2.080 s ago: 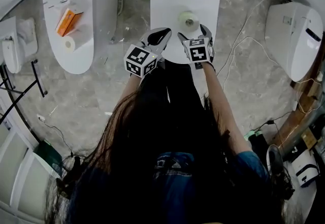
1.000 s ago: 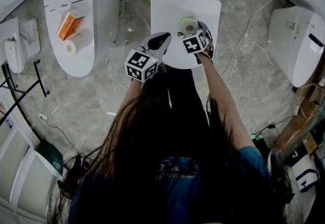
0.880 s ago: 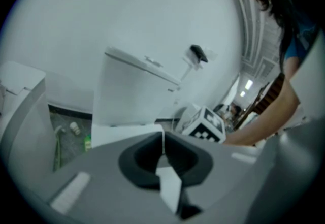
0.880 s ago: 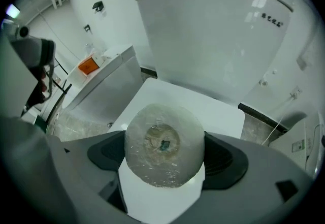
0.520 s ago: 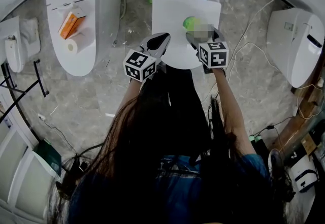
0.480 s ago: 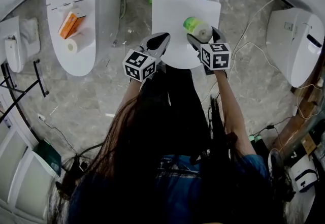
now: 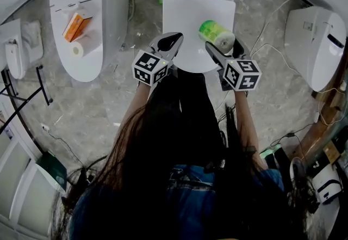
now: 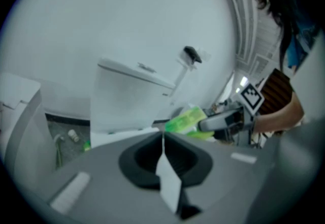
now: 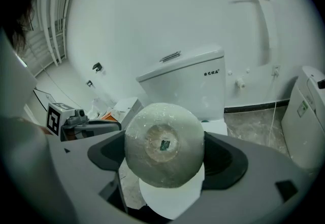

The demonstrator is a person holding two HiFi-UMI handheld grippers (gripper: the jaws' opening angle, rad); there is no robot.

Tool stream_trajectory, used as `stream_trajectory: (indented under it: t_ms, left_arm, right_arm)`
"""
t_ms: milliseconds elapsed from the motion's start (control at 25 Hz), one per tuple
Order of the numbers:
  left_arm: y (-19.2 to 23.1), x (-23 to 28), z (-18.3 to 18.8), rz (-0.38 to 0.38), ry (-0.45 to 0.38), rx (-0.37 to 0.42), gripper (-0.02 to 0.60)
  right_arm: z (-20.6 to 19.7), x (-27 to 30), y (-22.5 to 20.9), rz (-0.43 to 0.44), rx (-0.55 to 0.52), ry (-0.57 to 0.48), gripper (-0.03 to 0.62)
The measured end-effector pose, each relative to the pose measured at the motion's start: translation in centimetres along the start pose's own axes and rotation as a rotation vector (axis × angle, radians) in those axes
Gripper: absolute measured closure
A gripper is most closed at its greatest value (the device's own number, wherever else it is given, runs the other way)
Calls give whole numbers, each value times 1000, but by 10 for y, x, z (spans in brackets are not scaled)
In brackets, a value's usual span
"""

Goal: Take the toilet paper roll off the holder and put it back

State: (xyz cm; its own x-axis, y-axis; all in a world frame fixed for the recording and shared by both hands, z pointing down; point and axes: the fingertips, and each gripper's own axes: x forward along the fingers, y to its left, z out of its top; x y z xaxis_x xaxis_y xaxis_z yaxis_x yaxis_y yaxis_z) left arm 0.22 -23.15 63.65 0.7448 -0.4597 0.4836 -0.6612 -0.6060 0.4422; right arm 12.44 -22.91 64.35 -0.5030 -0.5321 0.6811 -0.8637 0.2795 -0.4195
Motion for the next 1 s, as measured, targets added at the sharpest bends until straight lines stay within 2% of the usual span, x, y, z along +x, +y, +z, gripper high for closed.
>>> stream_trajectory:
  t_ms: [120, 320, 720, 840, 1000]
  left_arm:
    - [-2, 0, -1, -8, 16, 20, 586]
    - [-1, -2, 1, 6, -25, -16, 586]
    - [-7, 0, -2, -8, -28, -32, 586]
    - [-6, 0, -5, -5, -20, -34, 586]
    - [-5, -1, -7, 0, -14, -37, 586]
  right_arm:
    - [0, 3, 3, -1, 9, -4, 155]
    - [-5, 10, 5, -4, -5, 16, 155]
    - [-27, 35, -13, -59, -2, 91, 155]
    - [-35, 58, -21, -87, -59, 142, 155]
    - [-45, 93, -28, -114, -221, 227, 155]
